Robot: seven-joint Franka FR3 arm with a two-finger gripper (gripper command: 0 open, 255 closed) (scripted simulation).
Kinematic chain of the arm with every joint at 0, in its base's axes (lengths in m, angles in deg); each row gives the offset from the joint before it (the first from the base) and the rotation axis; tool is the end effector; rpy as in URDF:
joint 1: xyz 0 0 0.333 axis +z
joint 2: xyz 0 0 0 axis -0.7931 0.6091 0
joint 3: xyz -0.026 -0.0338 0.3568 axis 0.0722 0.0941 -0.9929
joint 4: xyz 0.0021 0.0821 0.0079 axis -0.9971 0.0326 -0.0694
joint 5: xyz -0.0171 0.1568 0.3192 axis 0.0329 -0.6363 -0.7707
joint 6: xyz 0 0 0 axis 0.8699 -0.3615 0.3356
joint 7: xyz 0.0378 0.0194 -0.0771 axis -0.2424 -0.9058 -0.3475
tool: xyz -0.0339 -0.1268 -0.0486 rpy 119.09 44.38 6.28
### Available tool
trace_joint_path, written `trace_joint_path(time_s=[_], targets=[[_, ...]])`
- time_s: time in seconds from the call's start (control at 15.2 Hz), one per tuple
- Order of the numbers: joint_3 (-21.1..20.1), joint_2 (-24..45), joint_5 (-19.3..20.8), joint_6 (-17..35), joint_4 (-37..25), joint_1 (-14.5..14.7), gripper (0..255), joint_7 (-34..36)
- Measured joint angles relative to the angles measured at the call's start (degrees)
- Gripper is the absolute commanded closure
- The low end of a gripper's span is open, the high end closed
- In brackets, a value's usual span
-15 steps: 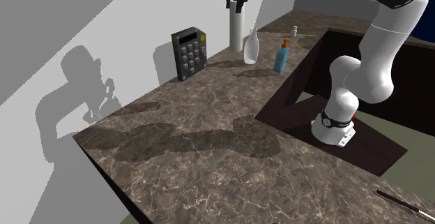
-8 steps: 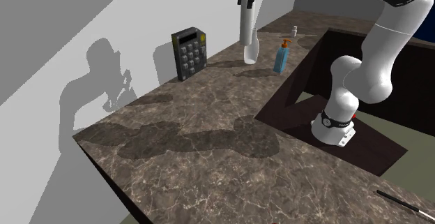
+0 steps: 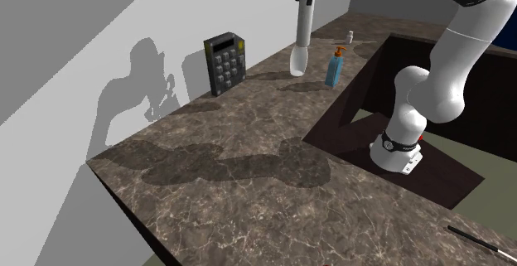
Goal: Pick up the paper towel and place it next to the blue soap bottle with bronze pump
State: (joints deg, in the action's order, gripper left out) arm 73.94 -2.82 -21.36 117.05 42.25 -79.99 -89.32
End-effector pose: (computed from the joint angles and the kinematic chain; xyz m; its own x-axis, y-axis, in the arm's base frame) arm 0.1468 -0.4366 0.7079 0.9974 0.0450 0.0563 0.0419 -0.9976 0.0557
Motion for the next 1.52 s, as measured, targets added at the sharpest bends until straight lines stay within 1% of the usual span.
trace_joint_path(time_s=[0.33, 0.46, 0.66, 0.79, 0.86, 0.99, 1.06, 1.19, 1.25, 1.32, 1.45, 1.52], targets=[[5.5, 2.0, -1.3, -0.2, -1.9, -2.9, 255, -8.3], [8.3, 4.7, -3.3, -1.1, -4.7, -4.2, 255, -12.0], [11.7, 7.0, -5.3, -1.3, -6.2, -6.5, 255, -17.5], [15.1, 12.3, -9.7, -2.4, -10.5, -9.6, 255, -22.9], [16.1, 14.3, -11.5, -3.2, -12.3, -11.1, 255, -24.9], [17.8, 18.2, -15.2, -4.5, -15.4, -15.1, 255, -29.5], [18.5, 21.3, -18.0, -5.7, -18.4, -18.2, 255, -32.0], [18.8, 25.7, -22.1, -7.5, -22.5, -23.8, 255, -36.0], [18.8, 26.6, -23.0, -7.7, -23.3, -25.2, 255, -37.1], [18.8, 26.6, -22.9, -6.9, -22.4, -25.2, 255, -37.5], [19.0, 25.7, -22.1, -5.1, -19.9, -24.1, 255, -37.5], [19.1, 24.9, -21.3, -3.9, -18.1, -23.1, 255, -37.4]])
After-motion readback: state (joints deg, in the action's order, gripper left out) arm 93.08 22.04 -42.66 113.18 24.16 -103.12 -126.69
